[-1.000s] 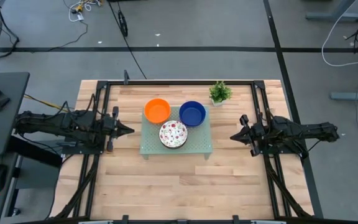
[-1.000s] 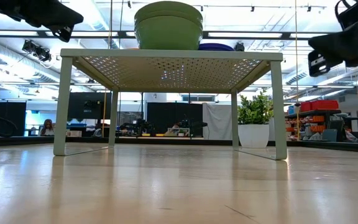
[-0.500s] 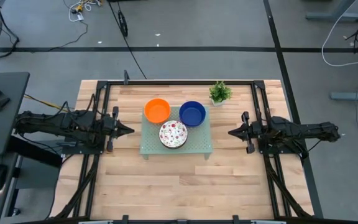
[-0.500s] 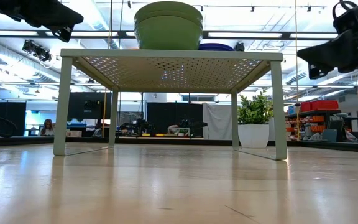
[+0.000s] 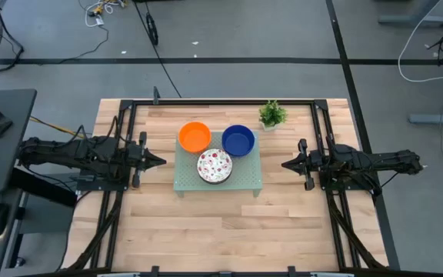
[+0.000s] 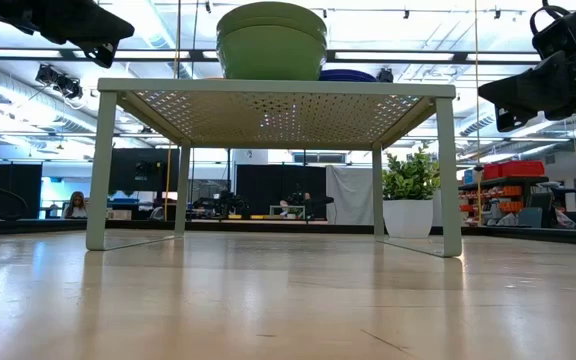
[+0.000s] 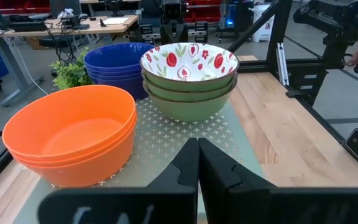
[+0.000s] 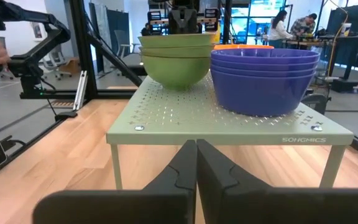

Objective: Pick & Place Mini bowls
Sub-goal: Return to Home Position

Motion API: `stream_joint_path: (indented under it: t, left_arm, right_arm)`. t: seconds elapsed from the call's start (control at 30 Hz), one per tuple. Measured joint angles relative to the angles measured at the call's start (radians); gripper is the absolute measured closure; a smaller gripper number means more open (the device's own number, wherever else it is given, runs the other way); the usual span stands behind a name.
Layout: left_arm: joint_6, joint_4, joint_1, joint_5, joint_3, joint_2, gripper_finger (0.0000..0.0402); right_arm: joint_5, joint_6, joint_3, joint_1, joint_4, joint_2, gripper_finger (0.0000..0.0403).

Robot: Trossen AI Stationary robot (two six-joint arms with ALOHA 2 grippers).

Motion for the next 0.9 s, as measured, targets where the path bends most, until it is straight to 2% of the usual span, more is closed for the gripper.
stream_joint_path:
  t: [0.9]
  left_arm:
    - [-0.004,-0.008,0.0,0.002,0.0,0.0,0.0396]
  right_arm:
    - [0.0,-0.002,0.002,-0.007,0.019,-0.051,0.0392]
